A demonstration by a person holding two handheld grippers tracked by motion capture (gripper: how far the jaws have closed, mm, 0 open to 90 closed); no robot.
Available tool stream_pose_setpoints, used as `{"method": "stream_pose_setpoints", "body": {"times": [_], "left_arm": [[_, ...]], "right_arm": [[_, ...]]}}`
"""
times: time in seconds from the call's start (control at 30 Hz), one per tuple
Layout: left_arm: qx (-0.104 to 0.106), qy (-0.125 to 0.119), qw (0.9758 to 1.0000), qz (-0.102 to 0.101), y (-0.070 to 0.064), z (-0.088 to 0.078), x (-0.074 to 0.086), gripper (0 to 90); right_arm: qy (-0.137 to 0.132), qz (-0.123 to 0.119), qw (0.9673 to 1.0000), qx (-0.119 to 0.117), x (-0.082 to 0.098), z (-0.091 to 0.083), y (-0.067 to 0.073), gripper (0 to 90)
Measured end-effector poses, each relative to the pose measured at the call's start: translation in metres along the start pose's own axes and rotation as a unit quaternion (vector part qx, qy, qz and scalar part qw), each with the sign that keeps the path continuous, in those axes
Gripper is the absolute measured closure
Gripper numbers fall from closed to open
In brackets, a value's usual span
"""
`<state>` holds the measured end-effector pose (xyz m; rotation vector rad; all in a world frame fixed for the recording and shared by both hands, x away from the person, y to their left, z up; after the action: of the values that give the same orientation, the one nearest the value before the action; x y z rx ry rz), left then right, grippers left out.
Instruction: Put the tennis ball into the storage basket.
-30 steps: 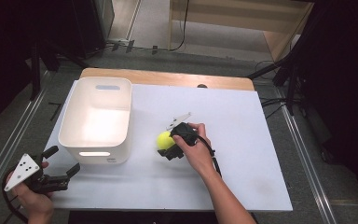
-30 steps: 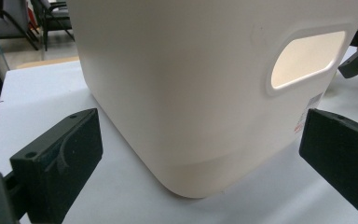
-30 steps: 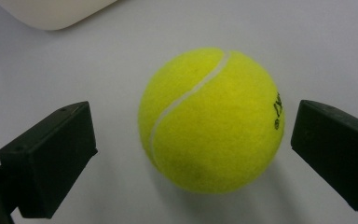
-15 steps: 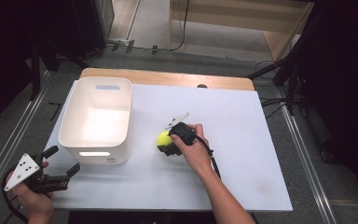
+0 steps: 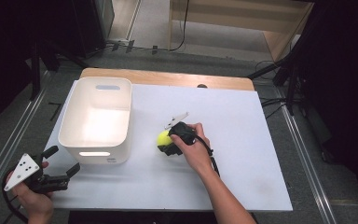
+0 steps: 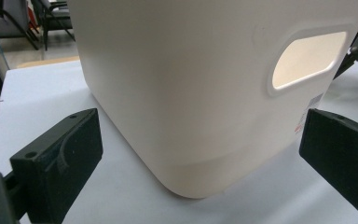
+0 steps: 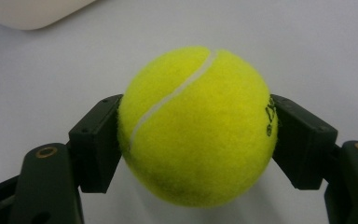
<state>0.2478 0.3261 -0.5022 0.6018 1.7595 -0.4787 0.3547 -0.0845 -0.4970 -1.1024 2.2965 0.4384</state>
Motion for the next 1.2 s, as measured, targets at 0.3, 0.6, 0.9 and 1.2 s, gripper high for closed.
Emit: {"method": "stream_pose_setpoints", "body": {"times": [0.3, 0.6, 0.9, 1.2], "left_arm": [[0.000, 0.000, 1.0000, 0.000, 0.000, 0.000, 0.000, 0.0], [0.000, 0.000, 1.0000, 0.001, 0.000, 0.000, 0.000, 0.0], [0.001, 0.000, 1.0000, 0.000, 0.000, 0.000, 0.000, 0.0], [0.001, 0.001, 1.0000, 0.000, 0.000, 0.000, 0.000, 0.0]], "right_arm": [[-0.012, 0.001, 0.9999, -0.005, -0.005, -0.010, 0.001, 23.8], [-0.030, -0.004, 0.9995, -0.011, -0.016, -0.022, -0.002, 23.8], [-0.046, -0.009, 0.9987, -0.019, -0.028, -0.036, -0.001, 23.8], [-0.062, -0.013, 0.9976, -0.030, -0.039, -0.046, 0.001, 23.8]]}}
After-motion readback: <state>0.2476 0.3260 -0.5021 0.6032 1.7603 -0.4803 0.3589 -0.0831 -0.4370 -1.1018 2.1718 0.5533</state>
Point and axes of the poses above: each handheld gripper's, and its own axes: z roughly forward along the jaws, x roughly out of its underside, y roughly to its left, the point moved 2 cm from there along z, roughly forward along the jaws, and after that the axes turned 1 degree about x, right-handed, at the moved point
